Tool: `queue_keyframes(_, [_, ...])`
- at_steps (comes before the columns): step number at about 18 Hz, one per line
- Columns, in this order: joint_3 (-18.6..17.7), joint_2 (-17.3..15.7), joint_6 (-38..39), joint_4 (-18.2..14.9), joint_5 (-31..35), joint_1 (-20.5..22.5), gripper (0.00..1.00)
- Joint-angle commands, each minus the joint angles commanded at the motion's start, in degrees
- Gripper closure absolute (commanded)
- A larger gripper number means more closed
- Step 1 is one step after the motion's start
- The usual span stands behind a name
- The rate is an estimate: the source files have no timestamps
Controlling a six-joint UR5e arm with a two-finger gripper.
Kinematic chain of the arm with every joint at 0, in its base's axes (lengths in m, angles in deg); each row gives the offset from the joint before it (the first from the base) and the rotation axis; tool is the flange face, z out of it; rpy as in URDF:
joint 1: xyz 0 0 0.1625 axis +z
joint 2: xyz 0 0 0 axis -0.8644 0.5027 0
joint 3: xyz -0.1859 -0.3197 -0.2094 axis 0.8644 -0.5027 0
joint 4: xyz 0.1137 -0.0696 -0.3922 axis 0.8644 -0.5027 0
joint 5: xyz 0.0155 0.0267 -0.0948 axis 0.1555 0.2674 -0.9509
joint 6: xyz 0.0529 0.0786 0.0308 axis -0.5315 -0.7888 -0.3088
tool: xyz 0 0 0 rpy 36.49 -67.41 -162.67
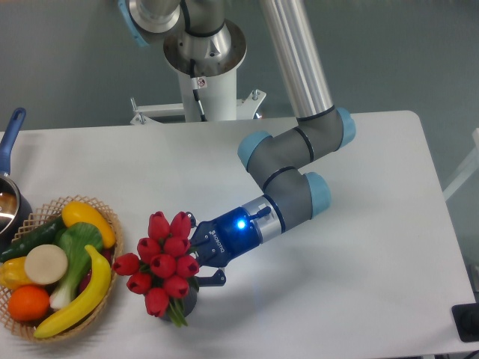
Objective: Insert the flowers into the vase
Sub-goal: 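Push the tulip bunch further down into the vase, then open the gripper to release the tulips in the vase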
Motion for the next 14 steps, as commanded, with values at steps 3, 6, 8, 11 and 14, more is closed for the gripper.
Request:
queue_keyframes(3, [-0.3,0.0,-1.7,0.0,0.0,0.0,0.43])
queue_keyframes(6, [-0.5,0.0,-2.7,0.0,0.1,0.0,0.27])
queue_keyframes(8, [-0.7,-0.1,-2.7,0.0,0.0,0.0,0.26])
queue_keyframes(11, [-0.9,-0.3,-2.7,0.0,0.1,0.1,0.09])
queue_keyframes(14, [-1.2,-0.5,-2.8,0.0,0.1,0.3,0.00])
